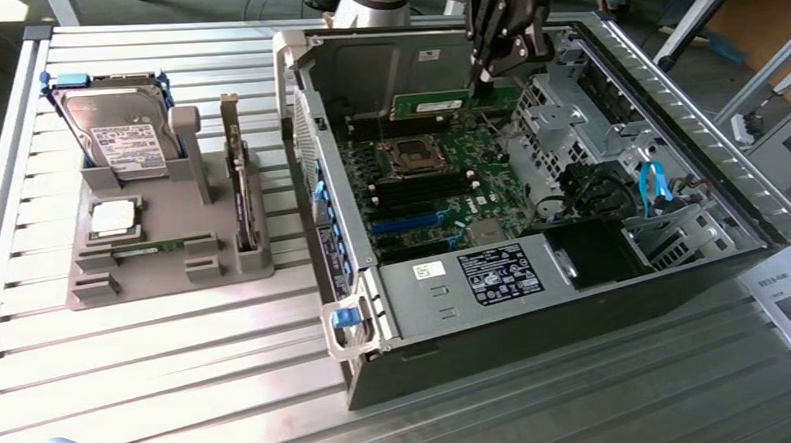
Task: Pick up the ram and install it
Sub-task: 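Pick up the ram and move it above insertion slot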
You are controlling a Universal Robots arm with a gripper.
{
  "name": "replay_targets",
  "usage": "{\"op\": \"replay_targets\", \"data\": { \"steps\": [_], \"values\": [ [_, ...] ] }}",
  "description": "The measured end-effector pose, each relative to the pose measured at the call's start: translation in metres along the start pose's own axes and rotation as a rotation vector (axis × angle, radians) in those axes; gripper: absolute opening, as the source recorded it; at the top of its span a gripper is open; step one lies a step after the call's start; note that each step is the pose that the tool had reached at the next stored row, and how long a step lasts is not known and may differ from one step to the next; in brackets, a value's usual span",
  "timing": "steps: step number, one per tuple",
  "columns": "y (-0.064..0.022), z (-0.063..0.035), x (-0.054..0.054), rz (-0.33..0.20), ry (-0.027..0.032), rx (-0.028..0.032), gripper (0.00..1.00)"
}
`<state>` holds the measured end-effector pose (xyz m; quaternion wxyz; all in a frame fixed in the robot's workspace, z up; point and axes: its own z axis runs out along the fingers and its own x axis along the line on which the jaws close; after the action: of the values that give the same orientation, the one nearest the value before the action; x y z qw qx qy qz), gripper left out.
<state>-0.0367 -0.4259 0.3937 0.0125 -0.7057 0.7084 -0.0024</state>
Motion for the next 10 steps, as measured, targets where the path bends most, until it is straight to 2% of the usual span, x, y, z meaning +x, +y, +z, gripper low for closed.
{"op": "replay_targets", "data": {
  "steps": [10],
  "values": [
    [0.0, 0.0001, -0.0094, 0.0, 0.0001, 0.0, 0.12]
  ]
}}
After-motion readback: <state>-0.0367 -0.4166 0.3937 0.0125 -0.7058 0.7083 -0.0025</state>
